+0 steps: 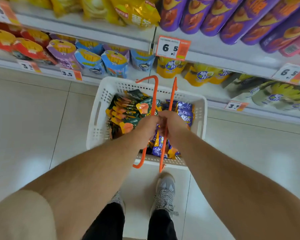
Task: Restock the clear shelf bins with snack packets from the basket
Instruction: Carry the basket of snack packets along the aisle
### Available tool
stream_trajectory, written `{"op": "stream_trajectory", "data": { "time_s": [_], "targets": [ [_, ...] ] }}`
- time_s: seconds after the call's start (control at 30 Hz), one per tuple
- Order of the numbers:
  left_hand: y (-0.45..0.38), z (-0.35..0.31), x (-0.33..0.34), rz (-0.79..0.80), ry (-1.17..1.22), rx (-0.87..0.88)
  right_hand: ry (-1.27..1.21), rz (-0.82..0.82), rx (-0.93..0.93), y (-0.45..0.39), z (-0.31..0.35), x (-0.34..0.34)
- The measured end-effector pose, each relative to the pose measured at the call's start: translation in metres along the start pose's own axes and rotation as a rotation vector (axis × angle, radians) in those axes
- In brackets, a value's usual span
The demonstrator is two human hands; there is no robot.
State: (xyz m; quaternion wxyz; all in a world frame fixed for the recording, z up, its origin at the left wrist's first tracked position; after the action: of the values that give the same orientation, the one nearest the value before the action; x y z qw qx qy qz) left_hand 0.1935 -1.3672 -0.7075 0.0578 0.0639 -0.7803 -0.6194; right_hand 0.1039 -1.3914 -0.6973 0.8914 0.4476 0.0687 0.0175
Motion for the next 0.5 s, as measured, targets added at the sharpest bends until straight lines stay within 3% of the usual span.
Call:
{"op": "stream_trajectory", "data": {
  "time_s": [0.13,0.27,0.5],
  "targets": [
    [0.027,0.001,-0.035,-0.167,0.002,0.036,0.212,-0.046,0.055,0.015,0.005,0.000],
    [0.067,0.029,-0.078,-0.184,-0.025,-0.001,0.286,-0.043,0.132,0.054,0.001,0.001],
    [0.167,0.086,-0.107,-0.305,0.178,-0.099,0.518,0.169,0.115,0.134,0.019,0.032]
  ]
}}
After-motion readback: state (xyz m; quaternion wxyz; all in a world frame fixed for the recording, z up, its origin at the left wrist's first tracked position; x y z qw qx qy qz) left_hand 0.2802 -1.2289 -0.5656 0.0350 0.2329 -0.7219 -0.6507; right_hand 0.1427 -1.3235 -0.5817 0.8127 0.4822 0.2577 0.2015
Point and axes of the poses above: each hand's wrist, its own y-axis away from the middle knuckle, its own x-axis out of the palm, z = x × y, the point moved 3 cm from there along -y, towards the middle knuckle, and after that the axes turned 10 degrees about -x, right-handed, at the moved point
